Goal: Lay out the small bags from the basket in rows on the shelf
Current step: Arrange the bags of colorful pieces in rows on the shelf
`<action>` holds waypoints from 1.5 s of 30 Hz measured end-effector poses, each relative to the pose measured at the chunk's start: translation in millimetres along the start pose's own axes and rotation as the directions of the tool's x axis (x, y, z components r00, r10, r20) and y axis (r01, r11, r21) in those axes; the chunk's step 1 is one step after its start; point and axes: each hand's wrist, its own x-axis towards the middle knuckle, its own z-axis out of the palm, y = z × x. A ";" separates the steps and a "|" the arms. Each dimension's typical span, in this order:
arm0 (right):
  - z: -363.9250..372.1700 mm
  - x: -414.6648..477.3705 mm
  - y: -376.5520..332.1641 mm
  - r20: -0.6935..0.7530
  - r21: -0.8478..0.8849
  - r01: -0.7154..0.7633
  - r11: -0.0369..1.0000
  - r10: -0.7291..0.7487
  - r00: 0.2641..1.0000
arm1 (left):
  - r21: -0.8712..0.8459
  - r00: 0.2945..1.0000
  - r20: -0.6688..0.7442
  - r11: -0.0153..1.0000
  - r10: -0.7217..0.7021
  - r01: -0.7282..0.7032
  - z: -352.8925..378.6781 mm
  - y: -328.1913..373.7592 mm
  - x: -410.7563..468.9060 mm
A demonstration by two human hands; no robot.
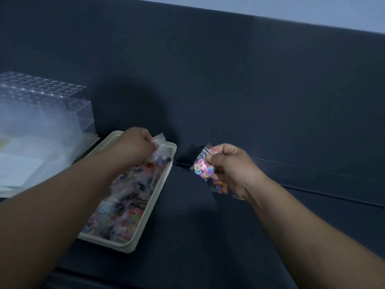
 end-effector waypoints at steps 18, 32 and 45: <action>38.3 6.3 -0.6 0.197 -0.064 -0.007 0.998 0.020 0.980 | -0.099 0.980 -0.098 0.982 -0.171 0.162 -30.4 -18.9 -26.7; -33.1 -17.3 9.6 0.214 -0.084 -0.025 0.996 0.043 0.976 | -0.396 0.954 0.300 0.909 -0.008 0.132 66.4 62.7 -48.6; -182.8 -60.4 48.7 -0.090 -0.076 -0.047 0.996 0.040 0.995 | -0.630 0.908 0.412 0.697 -0.074 0.342 209.7 104.4 -103.6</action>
